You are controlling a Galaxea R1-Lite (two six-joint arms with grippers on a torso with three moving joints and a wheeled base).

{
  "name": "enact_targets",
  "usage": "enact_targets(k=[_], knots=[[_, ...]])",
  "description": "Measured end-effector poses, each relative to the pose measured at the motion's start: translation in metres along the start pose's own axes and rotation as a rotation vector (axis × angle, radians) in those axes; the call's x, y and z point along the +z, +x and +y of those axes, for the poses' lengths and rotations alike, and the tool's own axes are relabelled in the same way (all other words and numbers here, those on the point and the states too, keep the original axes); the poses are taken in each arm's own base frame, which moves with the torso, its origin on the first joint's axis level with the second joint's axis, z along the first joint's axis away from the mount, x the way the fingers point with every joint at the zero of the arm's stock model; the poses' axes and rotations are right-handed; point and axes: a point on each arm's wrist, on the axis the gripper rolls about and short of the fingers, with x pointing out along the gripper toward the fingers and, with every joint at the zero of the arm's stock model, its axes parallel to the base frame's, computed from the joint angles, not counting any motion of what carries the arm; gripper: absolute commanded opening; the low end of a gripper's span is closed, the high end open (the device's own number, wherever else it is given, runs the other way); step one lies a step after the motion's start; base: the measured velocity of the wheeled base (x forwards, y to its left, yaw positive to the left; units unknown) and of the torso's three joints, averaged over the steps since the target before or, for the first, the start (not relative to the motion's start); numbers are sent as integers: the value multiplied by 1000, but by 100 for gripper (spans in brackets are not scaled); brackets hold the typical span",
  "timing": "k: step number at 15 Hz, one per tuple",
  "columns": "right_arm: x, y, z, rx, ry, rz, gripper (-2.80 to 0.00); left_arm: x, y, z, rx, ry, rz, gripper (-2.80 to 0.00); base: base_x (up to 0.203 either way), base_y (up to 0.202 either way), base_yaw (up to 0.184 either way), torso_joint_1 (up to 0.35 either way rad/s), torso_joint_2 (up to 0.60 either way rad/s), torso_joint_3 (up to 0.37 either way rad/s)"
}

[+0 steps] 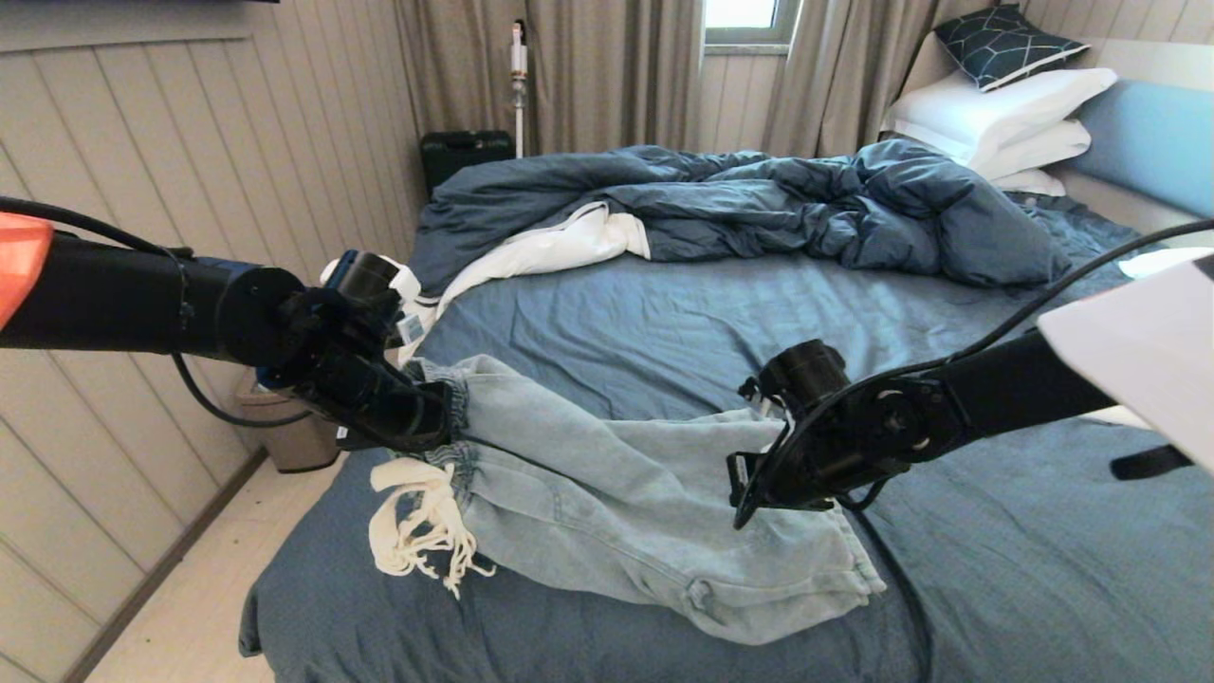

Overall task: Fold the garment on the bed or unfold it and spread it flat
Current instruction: Fold the blue shorts

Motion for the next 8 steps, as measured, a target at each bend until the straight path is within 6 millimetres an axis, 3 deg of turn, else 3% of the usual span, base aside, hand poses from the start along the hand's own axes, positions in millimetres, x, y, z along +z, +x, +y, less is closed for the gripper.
enact_targets(k=[4, 6, 8], knots=[[-5, 32, -5, -31, 10, 57, -280, 3, -19, -1, 31, 48, -24, -280, 0, 0, 0, 0, 0, 0], [-4, 32, -5, -31, 13, 55, -280, 5, -25, -2, 28, 52, -38, -280, 0, 0, 0, 0, 0, 0], [-1, 17, -2, -22, 15, 27, -280, 7, -28, -3, 27, 52, -49, -280, 0, 0, 0, 0, 0, 0]])
